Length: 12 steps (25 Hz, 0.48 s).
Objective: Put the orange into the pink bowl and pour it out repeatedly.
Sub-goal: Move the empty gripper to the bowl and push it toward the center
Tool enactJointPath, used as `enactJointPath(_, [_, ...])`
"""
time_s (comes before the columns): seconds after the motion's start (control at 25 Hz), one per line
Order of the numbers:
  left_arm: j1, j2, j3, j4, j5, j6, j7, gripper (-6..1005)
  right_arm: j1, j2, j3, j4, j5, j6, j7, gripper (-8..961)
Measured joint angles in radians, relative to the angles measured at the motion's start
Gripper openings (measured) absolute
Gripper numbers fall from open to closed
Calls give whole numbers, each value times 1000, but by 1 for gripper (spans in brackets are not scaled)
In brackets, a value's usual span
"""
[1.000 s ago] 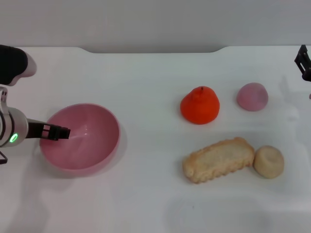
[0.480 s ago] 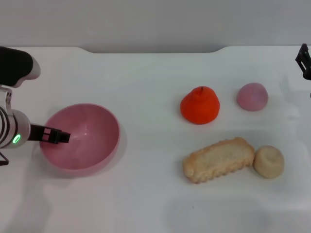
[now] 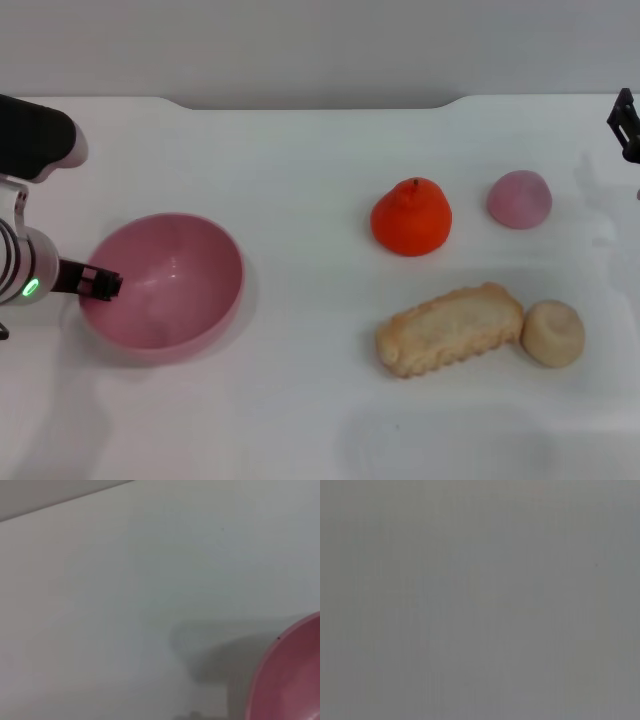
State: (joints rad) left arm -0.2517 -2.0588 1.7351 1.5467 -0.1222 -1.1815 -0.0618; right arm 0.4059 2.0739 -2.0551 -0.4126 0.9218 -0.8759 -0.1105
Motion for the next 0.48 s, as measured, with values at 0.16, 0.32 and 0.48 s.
enactJointPath(0.16, [-1,0,6,-5,8,4,0,550,-1,0,-3,0,-1,0,0,820])
enactJointPath(0.32, [-3,0,7,-5,8,5,0,434,-3,1,-6,0,-1,0,0,819])
enactJointPath(0.48, [-4,0,24,-8,9,28,1,329,-4,2,-7,-1,-1,0,0,818])
